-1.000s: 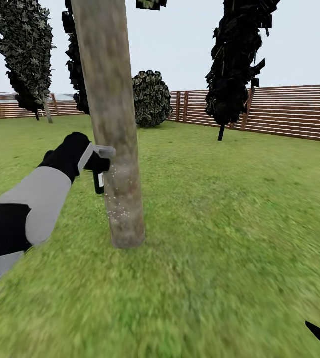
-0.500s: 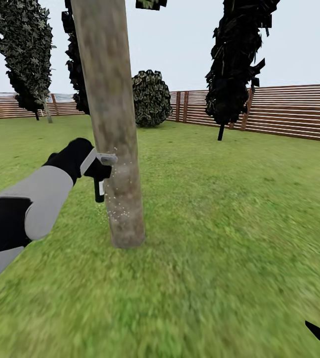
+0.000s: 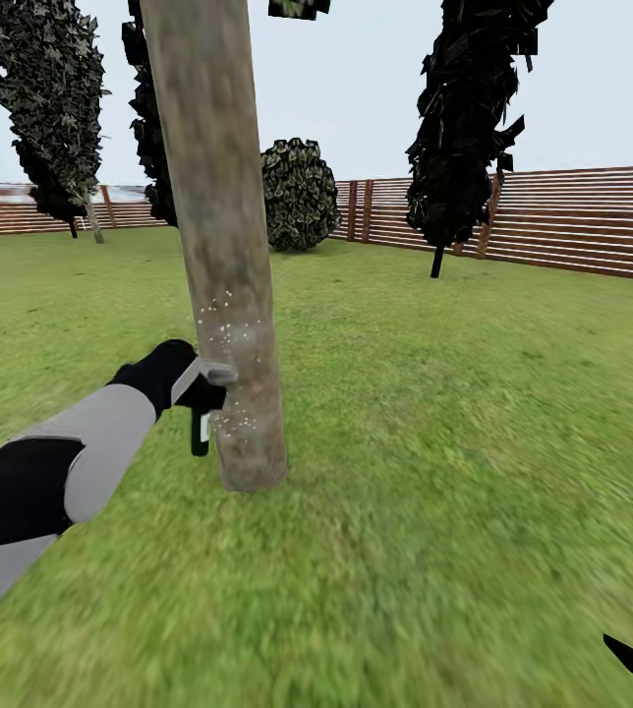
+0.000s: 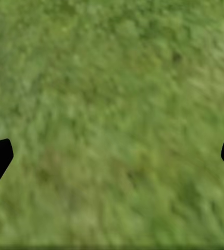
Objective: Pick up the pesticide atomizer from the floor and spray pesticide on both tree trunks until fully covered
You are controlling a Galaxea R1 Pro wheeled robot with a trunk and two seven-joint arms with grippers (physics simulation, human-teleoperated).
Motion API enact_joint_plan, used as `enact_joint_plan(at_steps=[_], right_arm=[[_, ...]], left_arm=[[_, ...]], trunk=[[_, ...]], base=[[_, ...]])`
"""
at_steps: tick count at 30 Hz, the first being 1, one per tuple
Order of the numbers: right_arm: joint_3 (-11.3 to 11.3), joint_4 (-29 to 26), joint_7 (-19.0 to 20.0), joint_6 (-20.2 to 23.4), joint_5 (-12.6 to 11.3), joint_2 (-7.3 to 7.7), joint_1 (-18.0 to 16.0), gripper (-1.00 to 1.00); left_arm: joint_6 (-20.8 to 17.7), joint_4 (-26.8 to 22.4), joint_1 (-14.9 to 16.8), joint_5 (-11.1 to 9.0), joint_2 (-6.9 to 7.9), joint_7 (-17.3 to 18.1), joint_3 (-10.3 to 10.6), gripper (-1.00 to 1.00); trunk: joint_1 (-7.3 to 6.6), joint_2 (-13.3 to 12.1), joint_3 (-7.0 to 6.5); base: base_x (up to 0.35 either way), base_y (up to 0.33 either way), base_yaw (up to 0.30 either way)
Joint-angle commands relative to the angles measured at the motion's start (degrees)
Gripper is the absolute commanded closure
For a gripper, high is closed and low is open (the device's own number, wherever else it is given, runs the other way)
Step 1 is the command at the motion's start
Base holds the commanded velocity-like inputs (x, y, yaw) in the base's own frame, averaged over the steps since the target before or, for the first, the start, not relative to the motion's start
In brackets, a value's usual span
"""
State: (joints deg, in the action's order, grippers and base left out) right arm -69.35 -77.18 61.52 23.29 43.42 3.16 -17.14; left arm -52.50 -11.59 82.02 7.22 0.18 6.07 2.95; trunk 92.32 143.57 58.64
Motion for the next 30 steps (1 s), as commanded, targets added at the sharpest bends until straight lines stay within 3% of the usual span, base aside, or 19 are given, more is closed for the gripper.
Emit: enact_joint_plan(at_steps=[1, 14, 17, 24, 28, 30], right_arm=[[0.00, 0.00, 0.00, 0.00, 0.00, 0.00, 0.00, -1.00], [0.00, 0.01, 0.00, 0.00, 0.00, 0.00, 0.00, -1.00], [-0.06, -0.04, 0.06, 0.00, 0.00, 0.00, 0.00, -1.00], [-0.09, -0.06, 0.07, 0.00, 0.00, 0.00, 0.00, -1.00], [-0.01, 0.00, 0.03, 0.00, 0.00, 0.00, 0.00, -1.00], [-0.06, -0.02, 0.01, 0.00, 0.00, 0.00, 0.00, -1.00]], left_arm=[[0.34, -0.01, -0.54, 0.08, 0.00, -0.01, 0.02, 1.00], [11.11, -0.01, -13.36, 0.04, -0.12, 0.08, 0.00, 1.00], [13.71, -0.01, -16.75, -0.04, -1.28, 0.08, 0.00, 1.00], [14.76, -0.01, -18.15, -0.55, -1.78, 0.46, -0.21, 1.00], [21.71, 0.02, -20.12, -0.59, -4.95, 0.79, -0.29, 1.00], [22.97, 0.00, -20.92, -0.62, -5.31, 0.79, -0.35, 1.00]], trunk=[[-0.01, 0.01, -0.01], [-0.01, 0.01, -0.01], [-0.01, 0.01, -0.01], [-0.01, 0.01, -0.01], [-0.01, 0.01, -0.01], [-0.01, 0.01, -0.01]], base=[[0.000, 0.000, 0.000], [0.000, 0.000, 0.000], [0.000, 0.000, 0.000], [0.000, 0.000, 0.093], [0.000, -0.002, 0.268], [0.057, -0.107, 0.274]])
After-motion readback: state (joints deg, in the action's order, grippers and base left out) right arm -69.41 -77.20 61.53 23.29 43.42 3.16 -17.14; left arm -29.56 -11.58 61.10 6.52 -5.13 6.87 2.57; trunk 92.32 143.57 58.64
